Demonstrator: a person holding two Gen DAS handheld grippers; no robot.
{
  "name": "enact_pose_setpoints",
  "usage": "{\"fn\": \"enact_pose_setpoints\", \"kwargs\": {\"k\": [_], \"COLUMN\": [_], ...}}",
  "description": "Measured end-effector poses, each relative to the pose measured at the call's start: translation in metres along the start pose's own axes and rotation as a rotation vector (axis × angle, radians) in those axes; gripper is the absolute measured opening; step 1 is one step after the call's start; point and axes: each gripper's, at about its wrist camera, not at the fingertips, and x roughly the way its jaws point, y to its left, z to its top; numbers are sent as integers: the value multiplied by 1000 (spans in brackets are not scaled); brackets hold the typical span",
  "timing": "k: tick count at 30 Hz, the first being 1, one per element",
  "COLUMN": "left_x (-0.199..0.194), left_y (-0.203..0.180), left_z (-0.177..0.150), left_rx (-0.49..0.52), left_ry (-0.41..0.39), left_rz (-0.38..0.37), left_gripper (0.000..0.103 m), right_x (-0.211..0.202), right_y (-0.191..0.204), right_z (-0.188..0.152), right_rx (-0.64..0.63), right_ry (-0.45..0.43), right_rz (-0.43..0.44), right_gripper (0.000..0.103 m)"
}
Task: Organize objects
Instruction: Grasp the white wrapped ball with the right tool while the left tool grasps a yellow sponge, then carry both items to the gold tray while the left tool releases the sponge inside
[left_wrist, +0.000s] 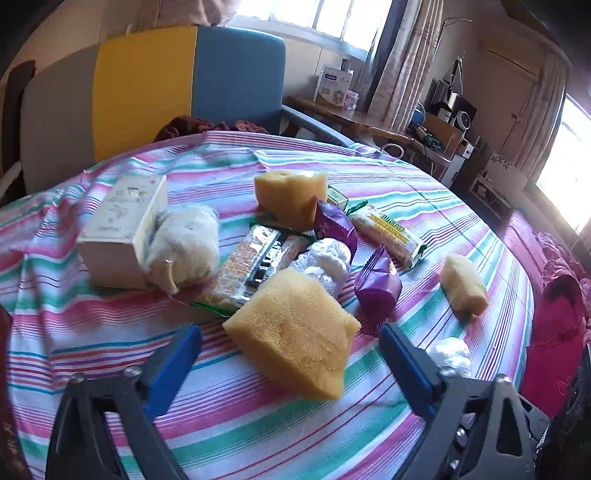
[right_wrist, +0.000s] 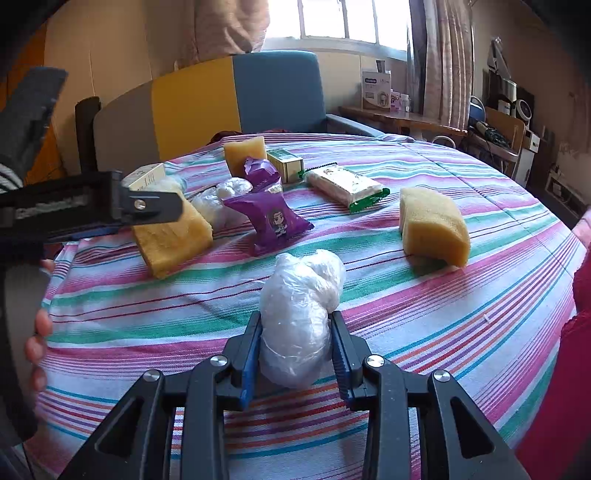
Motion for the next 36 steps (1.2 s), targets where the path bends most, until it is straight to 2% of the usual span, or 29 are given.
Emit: {"fn": "enact_pose_setpoints", "kwargs": {"k": [1, 2, 3, 7, 9, 18, 21, 30, 36], "left_x": [3, 5, 7, 0, -8, -43, -56, -124, -164], "left_y": [1, 3, 5, 19, 25, 44, 44, 60, 86], "left_z": [-1, -3, -5, -13, -16, -45, -54, -70, -77], "left_rx": [-5, -13, -20, -109, -129, -182, -169, -212, -267], "left_ry": [11, 23, 29, 39, 30, -9, -17, -157, -209], "left_rz": [-1, -11, -20, -98, -121, -189, -186, -207, -197], "left_gripper": [84, 64, 53, 46, 37, 30, 30, 30, 30], "right_x": [0, 0, 0, 0, -1, -1, -1, -3, -3], "right_y": [0, 0, 1, 3, 2, 4, 4, 9, 9], "right_z": [0, 0, 0, -2, -2, -1, -2, -2, -1], "right_rx": [-2, -4, -8, -23, -19, -25, -26, -46, -44], "right_ry": [-1, -1, -1, -8, -11, -7, -6, 9, 20], "right_rz": [-1, -2, -4, -10, -7, -14, -17, -34, -31], "right_gripper": [36, 36, 36, 36, 36, 36, 36, 36, 36]}}
